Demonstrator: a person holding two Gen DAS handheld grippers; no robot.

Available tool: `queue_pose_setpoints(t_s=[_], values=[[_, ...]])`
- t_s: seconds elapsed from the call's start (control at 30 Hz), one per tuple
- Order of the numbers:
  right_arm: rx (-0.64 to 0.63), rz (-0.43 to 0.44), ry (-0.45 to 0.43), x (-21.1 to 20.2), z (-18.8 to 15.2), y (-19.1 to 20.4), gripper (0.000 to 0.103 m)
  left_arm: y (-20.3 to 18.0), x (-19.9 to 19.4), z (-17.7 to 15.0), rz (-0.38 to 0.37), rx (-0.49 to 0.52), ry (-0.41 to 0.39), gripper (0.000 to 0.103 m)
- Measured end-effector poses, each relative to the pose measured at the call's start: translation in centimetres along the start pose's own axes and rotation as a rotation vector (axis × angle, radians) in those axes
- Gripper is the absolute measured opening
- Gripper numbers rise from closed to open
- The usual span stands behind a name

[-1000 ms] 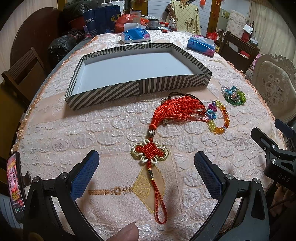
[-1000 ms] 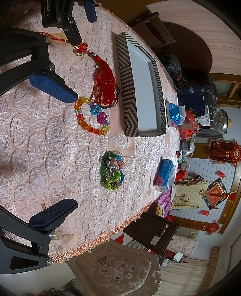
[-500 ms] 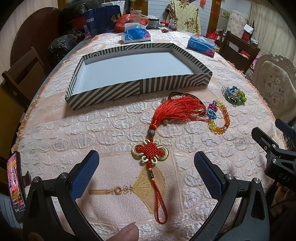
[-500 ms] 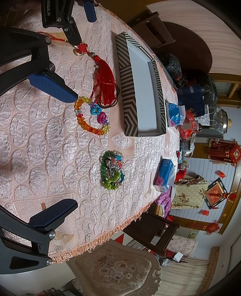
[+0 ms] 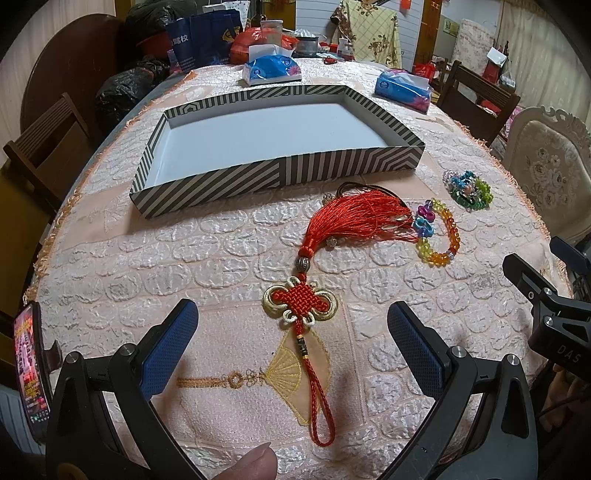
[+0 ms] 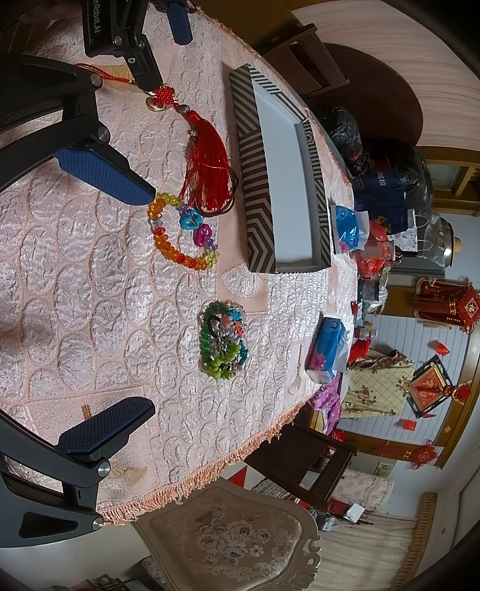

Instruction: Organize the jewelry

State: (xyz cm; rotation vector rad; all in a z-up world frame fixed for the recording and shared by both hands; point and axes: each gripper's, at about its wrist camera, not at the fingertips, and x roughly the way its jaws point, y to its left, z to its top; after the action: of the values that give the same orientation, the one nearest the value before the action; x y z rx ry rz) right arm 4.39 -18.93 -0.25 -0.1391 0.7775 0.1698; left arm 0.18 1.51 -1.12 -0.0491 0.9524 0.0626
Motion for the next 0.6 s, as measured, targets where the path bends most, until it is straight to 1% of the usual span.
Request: queue_pose_setpoints(t_s=[0.6], values=[[-0.003, -0.001, -0.001, -0.06, 0.15, -0.02, 0.103, 0.04, 0.04, 0.07, -0.001, 0.000, 0.002, 0.103]])
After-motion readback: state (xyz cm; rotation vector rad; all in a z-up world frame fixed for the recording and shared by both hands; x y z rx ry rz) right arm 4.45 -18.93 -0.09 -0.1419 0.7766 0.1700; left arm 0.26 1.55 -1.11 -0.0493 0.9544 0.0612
